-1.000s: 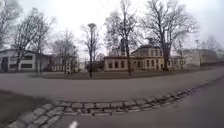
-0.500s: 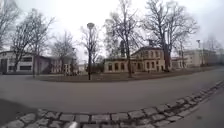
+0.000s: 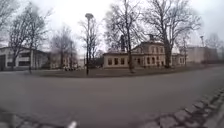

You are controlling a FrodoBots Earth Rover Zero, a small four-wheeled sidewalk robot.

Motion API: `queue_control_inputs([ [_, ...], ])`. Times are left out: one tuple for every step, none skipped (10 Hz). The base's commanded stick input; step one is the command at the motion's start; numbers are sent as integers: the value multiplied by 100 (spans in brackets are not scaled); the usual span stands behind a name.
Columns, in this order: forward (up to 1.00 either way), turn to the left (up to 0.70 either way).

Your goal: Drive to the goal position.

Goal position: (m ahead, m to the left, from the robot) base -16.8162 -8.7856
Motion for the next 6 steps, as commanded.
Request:
queue_control_inputs([
  [100,0],
  [96,0],
  [81,0],
  [100,13],
  [100,40],
  [100,40],
])
